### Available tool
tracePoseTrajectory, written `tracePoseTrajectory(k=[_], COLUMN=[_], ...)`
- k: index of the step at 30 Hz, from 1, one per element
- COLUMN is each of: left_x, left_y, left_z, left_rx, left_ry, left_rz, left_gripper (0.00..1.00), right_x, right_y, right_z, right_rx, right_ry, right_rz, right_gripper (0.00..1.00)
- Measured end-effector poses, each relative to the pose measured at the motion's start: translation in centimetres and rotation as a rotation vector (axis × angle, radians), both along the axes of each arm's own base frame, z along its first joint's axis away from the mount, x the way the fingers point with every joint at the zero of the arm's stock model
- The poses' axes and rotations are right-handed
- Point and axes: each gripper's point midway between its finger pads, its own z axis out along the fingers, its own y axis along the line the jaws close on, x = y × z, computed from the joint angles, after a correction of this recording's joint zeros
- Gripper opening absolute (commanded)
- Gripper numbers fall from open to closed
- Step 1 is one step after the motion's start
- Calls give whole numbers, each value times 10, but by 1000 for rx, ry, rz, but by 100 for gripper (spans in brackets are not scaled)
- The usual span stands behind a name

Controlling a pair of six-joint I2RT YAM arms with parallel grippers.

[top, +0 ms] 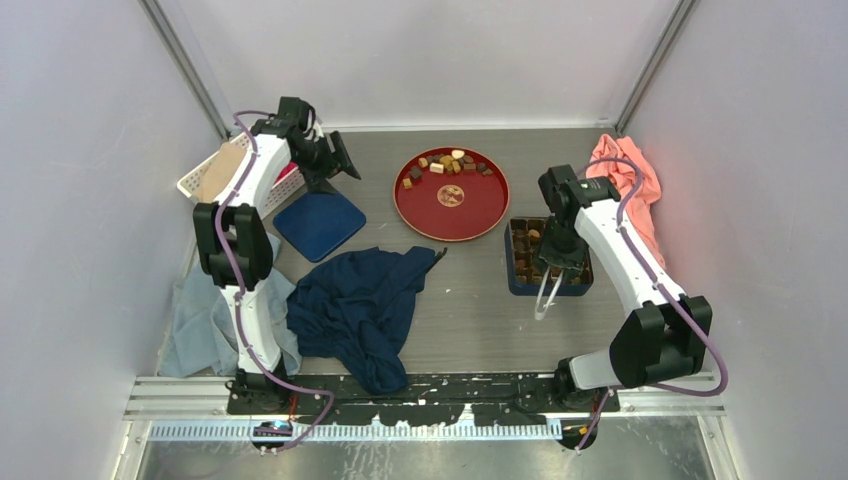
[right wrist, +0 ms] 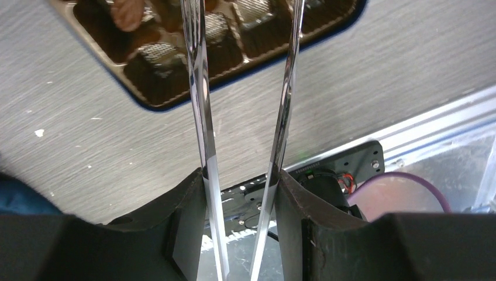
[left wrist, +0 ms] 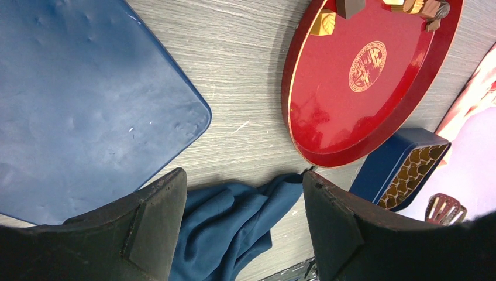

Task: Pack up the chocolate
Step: Place the fake chocolate in the packing box, then pick up the fake chocolate from the plate.

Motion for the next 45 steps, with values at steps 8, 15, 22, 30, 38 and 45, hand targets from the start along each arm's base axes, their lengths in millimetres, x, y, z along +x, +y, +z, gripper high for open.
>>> tracePoseTrajectory(k=[8, 15, 22, 30, 38, 45], left_x=[0, 0, 0, 0, 0, 2], left_y=[0, 0, 0, 0, 0, -1], left_z=[0, 0, 0, 0, 0, 1], left_rx=[0, 0, -2, -2, -3, -8], left_ry=[1, 0, 1, 1, 1, -4], left_rz=[0, 1, 3, 3, 5, 6], left_gripper=[73, 73, 73, 73, 73, 73], right_x=[-13, -17, -15, -6, -5, -6], right_y=[-19, -26, -33, -36, -38, -38], right_z=[-26, -40, -45, -52, -53, -53], right_rx=[6, 11, 17, 19, 17, 16], right_ry=[64, 81, 72, 69, 74, 78], right_rz=[-94, -127, -153, -140, -128, -122], right_gripper=[35, 35, 38, 50, 57, 48])
